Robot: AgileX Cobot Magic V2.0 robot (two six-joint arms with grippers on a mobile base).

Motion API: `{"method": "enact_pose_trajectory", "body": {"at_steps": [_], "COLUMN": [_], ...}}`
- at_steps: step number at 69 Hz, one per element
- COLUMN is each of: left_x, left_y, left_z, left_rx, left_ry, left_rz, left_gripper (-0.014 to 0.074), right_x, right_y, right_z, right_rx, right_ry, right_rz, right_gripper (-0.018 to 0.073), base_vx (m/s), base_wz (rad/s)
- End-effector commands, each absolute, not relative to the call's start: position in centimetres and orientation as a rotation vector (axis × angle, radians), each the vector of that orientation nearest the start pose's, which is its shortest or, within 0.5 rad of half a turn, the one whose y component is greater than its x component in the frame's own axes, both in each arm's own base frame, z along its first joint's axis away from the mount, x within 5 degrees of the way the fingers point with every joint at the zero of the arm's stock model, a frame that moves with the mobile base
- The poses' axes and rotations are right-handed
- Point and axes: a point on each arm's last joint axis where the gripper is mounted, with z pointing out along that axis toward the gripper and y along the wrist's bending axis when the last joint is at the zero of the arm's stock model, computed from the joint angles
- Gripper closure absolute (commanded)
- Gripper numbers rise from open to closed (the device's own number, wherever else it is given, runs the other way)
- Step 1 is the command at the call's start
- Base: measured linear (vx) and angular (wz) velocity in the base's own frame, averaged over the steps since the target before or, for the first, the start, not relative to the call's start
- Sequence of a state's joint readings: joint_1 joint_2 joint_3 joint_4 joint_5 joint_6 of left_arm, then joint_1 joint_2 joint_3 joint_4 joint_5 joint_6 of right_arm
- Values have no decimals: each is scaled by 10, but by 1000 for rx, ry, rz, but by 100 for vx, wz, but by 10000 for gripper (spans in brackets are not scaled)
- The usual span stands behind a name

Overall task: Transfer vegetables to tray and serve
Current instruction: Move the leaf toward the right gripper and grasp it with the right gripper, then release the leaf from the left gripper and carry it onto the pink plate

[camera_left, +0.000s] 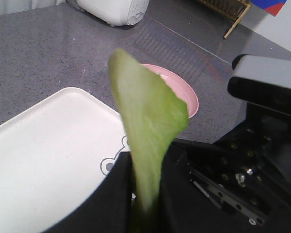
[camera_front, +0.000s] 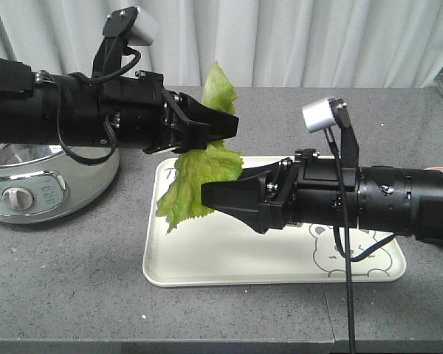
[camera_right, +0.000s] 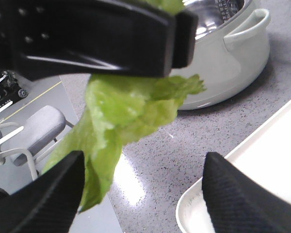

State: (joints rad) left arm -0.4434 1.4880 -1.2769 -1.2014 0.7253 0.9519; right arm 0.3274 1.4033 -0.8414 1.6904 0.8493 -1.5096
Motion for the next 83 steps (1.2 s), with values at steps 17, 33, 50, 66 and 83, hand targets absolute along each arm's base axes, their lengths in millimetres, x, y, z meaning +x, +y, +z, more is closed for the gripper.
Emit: {"method": "enact_pose_trajectory", "body": {"at_steps": [17,33,50,66,83], "left_x": [268,268,266,265,264], "left_y": [-192,-192,-193,-193,-192], "left_z": [392,392,391,391,394], "left_rx": [698,698,712,713,714], "left_ry": [1839,1839,1841,1847,1840], "left_rz": [-1087,-1087,-1098,-1111,-1110], "left_gripper": [544,544,542,468,187], "right_x": [248,246,246,246,246], "right_y": [160,161,161,161,161], "right_z": [326,327,327,327,327], "right_rx": [-641,-678,-689,-689,-687], "right_ry": [1673,1644,1635,1635,1636], "right_rz": [1312,1325,1314,1314,1313], "right_gripper": [122,249,537,569,566], "base_vx": [0,0,0,0,0], "base_wz": [0,0,0,0,0]}}
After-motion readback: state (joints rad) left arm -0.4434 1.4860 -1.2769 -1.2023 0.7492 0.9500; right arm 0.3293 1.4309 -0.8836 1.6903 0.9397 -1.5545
